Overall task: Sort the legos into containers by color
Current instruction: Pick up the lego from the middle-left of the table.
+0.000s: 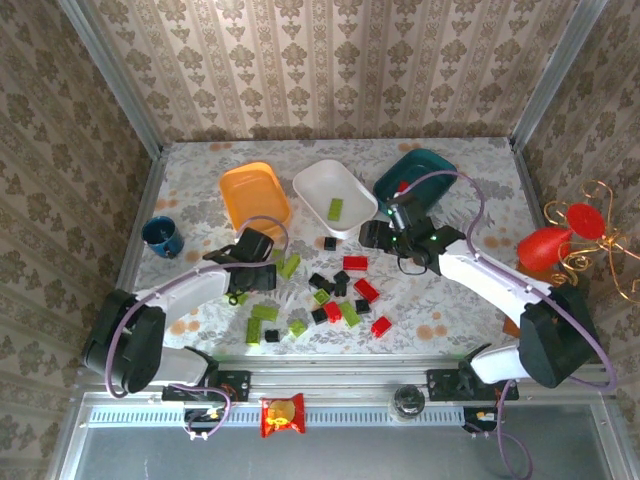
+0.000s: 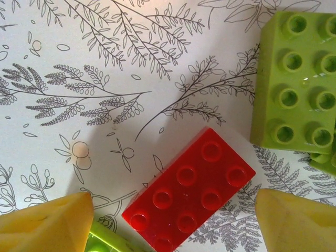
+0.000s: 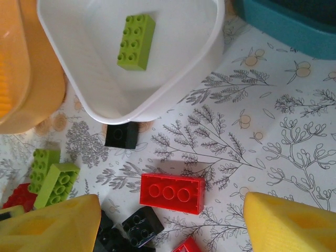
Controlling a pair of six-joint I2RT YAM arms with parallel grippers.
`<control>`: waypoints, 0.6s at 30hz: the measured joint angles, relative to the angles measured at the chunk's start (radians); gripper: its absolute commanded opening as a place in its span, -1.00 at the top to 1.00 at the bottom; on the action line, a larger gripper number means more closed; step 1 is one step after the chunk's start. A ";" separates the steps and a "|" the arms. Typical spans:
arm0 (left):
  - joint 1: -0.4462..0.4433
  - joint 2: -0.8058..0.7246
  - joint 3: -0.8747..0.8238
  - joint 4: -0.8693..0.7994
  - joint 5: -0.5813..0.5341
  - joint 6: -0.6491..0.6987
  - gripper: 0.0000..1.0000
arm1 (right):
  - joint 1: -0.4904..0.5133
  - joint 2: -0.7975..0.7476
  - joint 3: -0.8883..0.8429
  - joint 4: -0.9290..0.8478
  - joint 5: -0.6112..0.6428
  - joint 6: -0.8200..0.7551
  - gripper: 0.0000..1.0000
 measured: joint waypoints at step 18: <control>-0.001 0.144 0.062 -0.005 0.003 0.018 -0.09 | -0.021 -0.061 -0.011 0.000 0.026 0.000 -0.48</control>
